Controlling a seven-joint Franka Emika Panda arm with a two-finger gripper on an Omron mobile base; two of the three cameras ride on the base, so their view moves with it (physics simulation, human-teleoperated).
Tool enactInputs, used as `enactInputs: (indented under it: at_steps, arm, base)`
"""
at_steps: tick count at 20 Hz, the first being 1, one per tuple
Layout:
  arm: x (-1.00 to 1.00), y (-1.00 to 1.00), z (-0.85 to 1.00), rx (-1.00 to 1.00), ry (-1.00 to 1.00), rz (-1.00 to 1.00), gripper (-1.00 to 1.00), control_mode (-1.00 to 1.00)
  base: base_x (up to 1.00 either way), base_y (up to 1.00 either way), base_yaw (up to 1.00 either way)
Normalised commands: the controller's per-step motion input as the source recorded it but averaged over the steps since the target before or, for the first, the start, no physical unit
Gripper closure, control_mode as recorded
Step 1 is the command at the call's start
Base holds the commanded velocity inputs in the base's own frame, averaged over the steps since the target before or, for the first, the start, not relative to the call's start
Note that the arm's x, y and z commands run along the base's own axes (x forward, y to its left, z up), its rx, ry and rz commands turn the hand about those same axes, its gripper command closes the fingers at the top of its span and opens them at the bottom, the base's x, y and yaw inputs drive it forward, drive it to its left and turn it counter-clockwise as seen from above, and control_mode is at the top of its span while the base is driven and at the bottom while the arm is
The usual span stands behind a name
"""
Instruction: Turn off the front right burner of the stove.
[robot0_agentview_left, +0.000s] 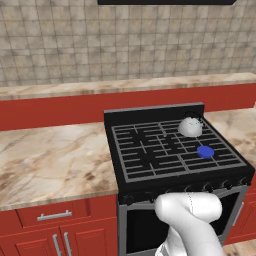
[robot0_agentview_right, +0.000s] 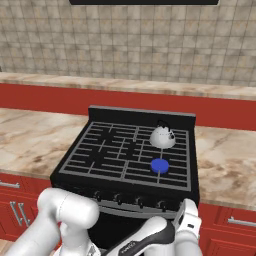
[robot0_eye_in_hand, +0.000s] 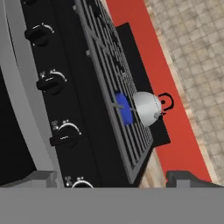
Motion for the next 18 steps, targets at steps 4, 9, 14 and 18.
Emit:
enactInputs:
  at_steps: [4,9,14,18]
  arm:
    - [0.19,0.00,-0.25,0.02,0.00,0.00,-1.00,-1.00]
    - [0.14,0.00,-0.29,0.05,0.00,0.00,-1.00,-1.00]
    - [0.15,-0.02,-0.25,0.07,0.00,0.00,-1.00,-1.00]
    - [0.26,-0.14,-0.10,0.05,0.00,0.00,-1.00,-1.00]
  base:
    - [0.00,0.00,0.00]
    - [0.00,0.00,0.00]
    - [0.00,0.00,0.00]
    - [0.00,0.00,0.00]
